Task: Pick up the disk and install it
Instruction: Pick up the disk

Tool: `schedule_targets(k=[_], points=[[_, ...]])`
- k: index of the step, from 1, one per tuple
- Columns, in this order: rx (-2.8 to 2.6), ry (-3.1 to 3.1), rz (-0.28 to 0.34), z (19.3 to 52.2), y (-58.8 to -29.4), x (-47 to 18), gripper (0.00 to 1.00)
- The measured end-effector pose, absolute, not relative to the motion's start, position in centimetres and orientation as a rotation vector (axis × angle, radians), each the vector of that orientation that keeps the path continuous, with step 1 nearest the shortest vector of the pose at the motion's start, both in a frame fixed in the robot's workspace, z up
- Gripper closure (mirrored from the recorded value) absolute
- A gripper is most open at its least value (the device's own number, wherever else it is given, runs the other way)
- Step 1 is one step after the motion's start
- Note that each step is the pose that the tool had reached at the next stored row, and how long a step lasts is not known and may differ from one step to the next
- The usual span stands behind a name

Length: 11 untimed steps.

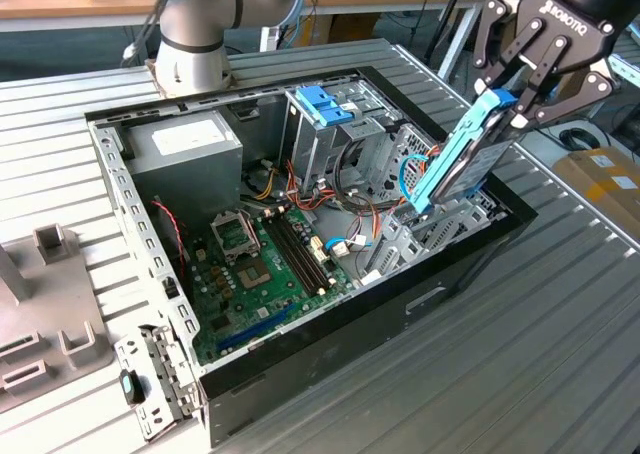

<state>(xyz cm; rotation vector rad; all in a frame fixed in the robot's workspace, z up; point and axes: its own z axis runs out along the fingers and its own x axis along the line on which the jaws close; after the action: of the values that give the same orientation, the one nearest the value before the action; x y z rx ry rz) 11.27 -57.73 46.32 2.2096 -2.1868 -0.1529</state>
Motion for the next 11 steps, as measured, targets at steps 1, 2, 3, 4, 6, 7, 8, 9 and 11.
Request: schedule_targets(k=[1, 2, 3, 4, 6, 7, 8, 9, 11], points=[[2.210, -2.187, -0.153, 46.32, -57.73, 11.39, 0.63], [2.209, -2.187, -0.153, 46.33, -57.72, 11.48, 0.63], [2.209, -2.187, -0.153, 46.32, -57.72, 11.48, 0.63], [2.209, -2.187, -0.153, 46.32, -57.73, 11.48, 0.63], [2.210, -2.187, -0.153, 46.32, -57.73, 11.49, 0.63], [2.209, -2.187, -0.153, 46.32, -57.73, 11.50, 0.63], [2.210, -2.187, -0.153, 46.32, -57.73, 11.50, 0.63], [2.210, -2.187, -0.153, 46.32, -57.73, 11.50, 0.63], [2.210, -2.187, -0.153, 46.32, -57.73, 11.51, 0.63]])
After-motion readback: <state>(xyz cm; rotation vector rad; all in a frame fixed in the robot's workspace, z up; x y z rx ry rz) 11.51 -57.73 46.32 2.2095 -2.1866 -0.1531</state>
